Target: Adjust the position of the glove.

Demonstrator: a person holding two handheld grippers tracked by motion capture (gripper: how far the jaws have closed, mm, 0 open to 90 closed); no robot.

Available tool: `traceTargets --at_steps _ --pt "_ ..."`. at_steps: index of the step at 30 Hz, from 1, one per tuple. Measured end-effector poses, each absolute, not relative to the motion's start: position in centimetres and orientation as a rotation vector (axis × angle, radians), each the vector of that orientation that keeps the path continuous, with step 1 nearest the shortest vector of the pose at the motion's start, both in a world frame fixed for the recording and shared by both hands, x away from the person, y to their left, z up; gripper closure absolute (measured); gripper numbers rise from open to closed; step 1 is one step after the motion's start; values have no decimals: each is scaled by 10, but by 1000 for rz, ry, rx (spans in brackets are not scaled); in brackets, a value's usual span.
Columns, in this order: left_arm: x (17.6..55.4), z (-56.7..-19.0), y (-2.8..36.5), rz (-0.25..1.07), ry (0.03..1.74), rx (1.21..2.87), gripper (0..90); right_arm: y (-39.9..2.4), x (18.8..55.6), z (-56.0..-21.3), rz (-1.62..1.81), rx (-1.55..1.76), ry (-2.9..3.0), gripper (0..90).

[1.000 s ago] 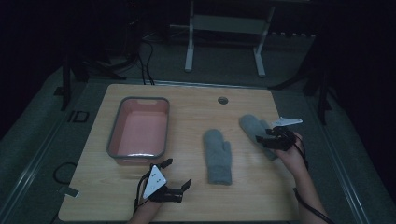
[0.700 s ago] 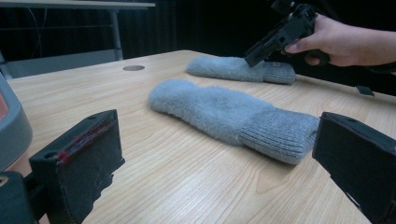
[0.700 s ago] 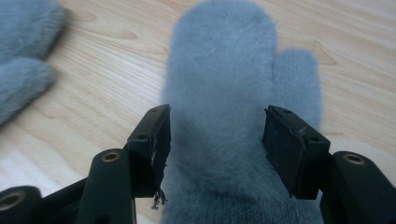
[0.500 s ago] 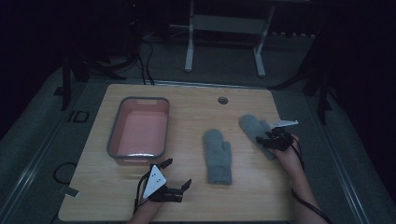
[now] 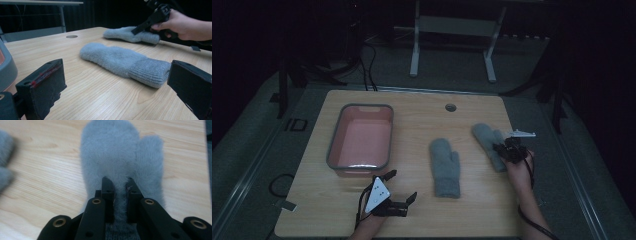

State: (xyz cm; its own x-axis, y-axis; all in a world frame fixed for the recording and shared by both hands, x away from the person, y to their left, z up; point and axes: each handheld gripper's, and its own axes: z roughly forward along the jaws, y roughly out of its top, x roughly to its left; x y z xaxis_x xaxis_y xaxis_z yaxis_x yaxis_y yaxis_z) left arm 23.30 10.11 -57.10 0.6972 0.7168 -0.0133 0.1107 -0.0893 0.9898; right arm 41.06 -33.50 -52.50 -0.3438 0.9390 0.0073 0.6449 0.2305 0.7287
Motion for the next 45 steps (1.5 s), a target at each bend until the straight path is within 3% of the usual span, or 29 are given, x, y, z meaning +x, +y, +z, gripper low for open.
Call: traceTargets --at_steps 7,15,28,32,37,45 --pt "232 -571 101 583 687 1606 18 -317 364 -498 886 1525 1882 813" --pt "232 -571 101 583 687 1605 18 -310 329 -502 935 1683 1768 811" --pt "232 -571 100 584 683 1614 18 -315 332 -544 860 1766 1796 773" --pt "232 -571 100 583 681 1613 18 -311 331 -545 830 1720 1812 716" --pt "232 -571 100 586 677 1613 18 -314 330 -533 876 1660 1858 508" --pt "232 -571 100 585 681 1614 18 -324 340 -516 964 1541 1976 483"
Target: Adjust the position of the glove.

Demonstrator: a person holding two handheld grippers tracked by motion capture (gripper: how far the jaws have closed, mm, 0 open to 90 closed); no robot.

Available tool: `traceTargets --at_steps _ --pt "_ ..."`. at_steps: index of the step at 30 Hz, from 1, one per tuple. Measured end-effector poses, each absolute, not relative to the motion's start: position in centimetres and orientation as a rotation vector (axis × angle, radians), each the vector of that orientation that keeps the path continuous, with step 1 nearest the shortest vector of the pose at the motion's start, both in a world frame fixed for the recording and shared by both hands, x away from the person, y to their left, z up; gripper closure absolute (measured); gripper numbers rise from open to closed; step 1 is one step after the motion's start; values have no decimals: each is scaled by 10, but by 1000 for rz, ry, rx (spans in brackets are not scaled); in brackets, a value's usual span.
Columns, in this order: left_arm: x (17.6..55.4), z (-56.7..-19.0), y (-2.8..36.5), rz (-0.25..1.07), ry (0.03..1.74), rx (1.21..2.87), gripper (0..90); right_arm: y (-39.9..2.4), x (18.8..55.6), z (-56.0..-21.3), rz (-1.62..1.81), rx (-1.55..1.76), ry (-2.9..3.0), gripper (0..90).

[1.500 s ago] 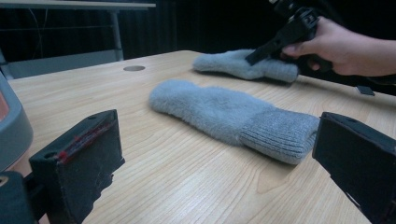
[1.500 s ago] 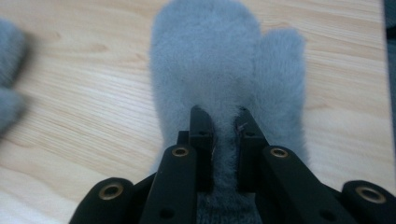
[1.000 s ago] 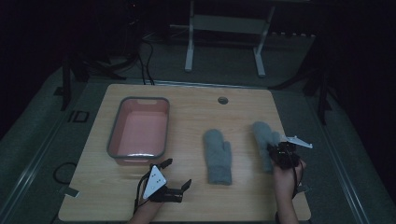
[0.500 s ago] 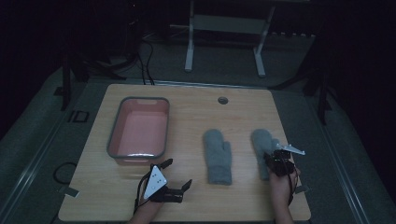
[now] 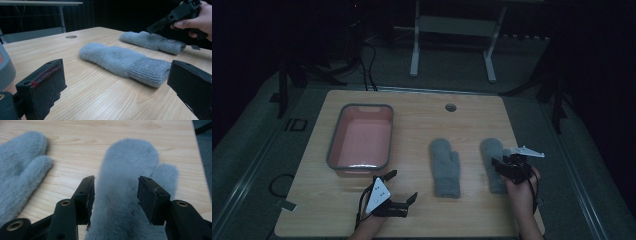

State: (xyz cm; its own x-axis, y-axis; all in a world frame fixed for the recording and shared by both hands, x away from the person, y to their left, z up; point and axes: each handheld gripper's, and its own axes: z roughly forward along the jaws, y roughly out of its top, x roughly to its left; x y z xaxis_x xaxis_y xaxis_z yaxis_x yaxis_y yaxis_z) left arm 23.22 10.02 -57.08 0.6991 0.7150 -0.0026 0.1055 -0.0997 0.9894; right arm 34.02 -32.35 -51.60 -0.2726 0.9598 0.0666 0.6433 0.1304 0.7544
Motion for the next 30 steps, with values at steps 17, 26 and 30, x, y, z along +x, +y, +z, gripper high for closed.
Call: traceTargets --at_steps 17,26,30 --pt "232 -571 100 582 678 1615 18 -319 358 -548 812 1536 2005 607" --pt "232 -571 100 580 685 1612 18 -311 352 -538 802 1598 1896 803" --pt "232 -571 100 580 687 1611 19 -305 349 -523 820 1628 1857 806"
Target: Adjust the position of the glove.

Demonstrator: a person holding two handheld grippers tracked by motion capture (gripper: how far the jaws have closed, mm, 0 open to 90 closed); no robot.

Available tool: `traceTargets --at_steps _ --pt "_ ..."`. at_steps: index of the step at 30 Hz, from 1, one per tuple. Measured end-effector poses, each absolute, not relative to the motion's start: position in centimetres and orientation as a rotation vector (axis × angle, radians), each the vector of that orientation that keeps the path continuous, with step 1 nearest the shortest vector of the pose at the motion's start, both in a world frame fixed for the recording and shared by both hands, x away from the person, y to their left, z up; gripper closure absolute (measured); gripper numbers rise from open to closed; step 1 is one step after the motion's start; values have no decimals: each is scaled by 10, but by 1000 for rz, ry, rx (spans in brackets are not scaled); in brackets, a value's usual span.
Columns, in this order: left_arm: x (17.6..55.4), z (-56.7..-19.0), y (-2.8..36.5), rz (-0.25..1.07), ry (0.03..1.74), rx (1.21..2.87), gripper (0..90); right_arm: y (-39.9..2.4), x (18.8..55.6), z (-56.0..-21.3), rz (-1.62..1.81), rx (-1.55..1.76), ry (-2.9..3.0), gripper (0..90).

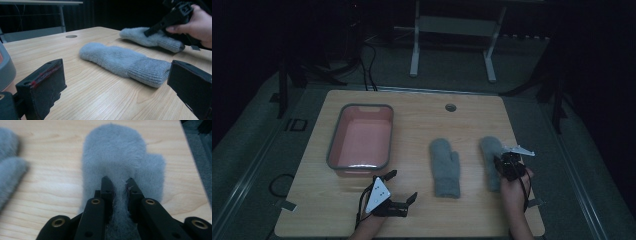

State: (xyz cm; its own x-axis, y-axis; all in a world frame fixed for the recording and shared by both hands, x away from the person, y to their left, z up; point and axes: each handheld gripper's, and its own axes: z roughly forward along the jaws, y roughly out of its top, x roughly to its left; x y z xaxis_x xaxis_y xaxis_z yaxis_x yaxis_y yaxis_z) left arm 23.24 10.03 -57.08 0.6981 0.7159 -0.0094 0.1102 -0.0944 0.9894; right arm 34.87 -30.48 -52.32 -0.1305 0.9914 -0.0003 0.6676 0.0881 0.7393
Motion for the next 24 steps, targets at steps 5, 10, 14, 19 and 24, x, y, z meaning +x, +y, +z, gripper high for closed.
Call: traceTargets --at_steps 5,10,14,19,24 --pt "232 -571 100 583 690 1607 18 -292 343 -501 836 1640 1811 808" --pt "232 -571 100 592 692 1611 18 -279 336 -481 869 1643 1765 809" --pt "232 -571 99 593 696 1612 18 -264 331 -471 881 1638 1766 809" --pt "231 -571 99 602 709 1603 18 -233 328 -465 909 1625 1792 809" --pt "230 -571 99 605 712 1603 18 -201 326 -468 926 1628 1848 809"
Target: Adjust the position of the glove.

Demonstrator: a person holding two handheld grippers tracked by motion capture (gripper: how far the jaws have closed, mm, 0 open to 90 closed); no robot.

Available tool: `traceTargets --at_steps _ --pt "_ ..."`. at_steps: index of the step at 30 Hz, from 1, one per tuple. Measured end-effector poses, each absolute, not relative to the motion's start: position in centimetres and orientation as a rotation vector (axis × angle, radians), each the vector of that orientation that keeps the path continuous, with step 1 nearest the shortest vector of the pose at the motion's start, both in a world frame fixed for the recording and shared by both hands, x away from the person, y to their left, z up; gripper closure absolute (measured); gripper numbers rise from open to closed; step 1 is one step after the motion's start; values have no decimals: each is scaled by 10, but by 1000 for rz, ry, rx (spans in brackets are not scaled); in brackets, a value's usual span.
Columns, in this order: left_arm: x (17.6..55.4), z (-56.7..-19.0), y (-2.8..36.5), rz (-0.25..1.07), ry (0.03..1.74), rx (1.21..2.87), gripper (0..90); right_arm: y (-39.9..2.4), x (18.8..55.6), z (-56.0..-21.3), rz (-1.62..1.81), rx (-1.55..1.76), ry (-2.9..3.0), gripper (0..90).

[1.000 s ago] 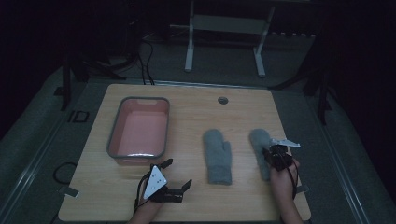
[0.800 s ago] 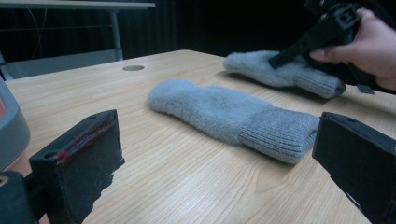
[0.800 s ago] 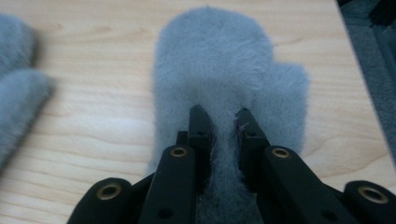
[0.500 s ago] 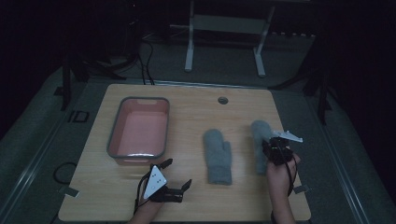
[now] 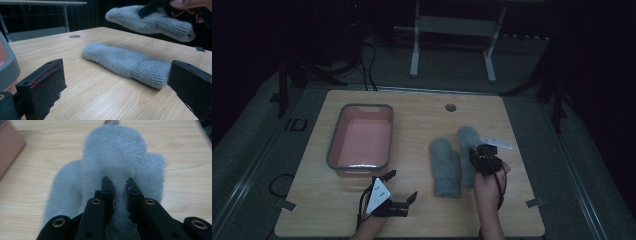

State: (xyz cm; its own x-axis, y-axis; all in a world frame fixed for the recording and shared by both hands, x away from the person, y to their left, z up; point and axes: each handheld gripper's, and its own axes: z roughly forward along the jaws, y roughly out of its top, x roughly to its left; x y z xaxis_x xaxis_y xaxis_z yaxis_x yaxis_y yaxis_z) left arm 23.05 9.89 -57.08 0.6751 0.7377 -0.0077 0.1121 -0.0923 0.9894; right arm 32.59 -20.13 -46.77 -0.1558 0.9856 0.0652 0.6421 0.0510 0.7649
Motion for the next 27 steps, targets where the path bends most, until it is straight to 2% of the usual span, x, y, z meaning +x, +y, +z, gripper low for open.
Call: traceTargets --at_steps 11,22,27 --pt "230 -571 100 596 720 1600 18 -146 325 -473 943 1638 1900 809" --pt "232 -571 101 585 729 1602 18 -133 330 -510 878 1680 1969 798" --pt "232 -571 101 580 725 1603 18 -134 335 -522 887 1686 2023 635"
